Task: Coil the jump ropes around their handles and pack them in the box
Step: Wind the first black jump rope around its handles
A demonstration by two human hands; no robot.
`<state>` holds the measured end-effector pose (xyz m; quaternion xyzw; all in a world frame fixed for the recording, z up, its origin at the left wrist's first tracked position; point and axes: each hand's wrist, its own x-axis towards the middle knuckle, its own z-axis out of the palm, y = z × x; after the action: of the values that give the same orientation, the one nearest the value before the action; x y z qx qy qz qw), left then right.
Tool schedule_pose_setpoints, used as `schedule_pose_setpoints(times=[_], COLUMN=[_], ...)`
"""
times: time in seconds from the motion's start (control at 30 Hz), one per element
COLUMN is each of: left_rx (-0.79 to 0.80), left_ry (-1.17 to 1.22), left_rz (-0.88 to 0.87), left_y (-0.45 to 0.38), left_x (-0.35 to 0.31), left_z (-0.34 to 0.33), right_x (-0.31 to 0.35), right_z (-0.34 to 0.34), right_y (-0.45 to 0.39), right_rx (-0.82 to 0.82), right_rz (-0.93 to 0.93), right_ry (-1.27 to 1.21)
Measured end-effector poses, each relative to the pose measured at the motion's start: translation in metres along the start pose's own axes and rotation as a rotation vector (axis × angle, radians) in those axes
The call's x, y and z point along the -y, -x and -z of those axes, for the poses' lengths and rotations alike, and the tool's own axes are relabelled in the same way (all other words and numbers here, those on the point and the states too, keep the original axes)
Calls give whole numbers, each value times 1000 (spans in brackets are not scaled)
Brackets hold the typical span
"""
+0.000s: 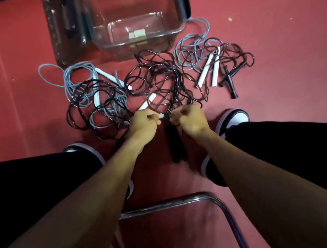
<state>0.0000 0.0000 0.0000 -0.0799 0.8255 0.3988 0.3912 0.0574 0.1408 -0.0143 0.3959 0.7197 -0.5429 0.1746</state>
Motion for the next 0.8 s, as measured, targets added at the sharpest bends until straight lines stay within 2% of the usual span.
schedule_pose_setpoints(times=[0.2,0.33,0.47,0.6,0.8], left_rx=[49,51,48,79,-11], left_ry=[-202,-215,-161,-8,14], left_rz=[75,106,141,191,170], left_y=[-27,-44,-54,-59,-52], left_x=[30,36,38,42,28], left_z=[-37,-54,-62,-64,-46], right_x=[-43,-57,-57,-58,-30], right_z=[-16,-26,-34,-42,-39], right_y=[-25,-36,-45,-50,-39], right_rx=[-29,-48,-61,-46,29], right_rz=[-129,-126,-137,-144,-173], right_ry=[182,293,243,230,72])
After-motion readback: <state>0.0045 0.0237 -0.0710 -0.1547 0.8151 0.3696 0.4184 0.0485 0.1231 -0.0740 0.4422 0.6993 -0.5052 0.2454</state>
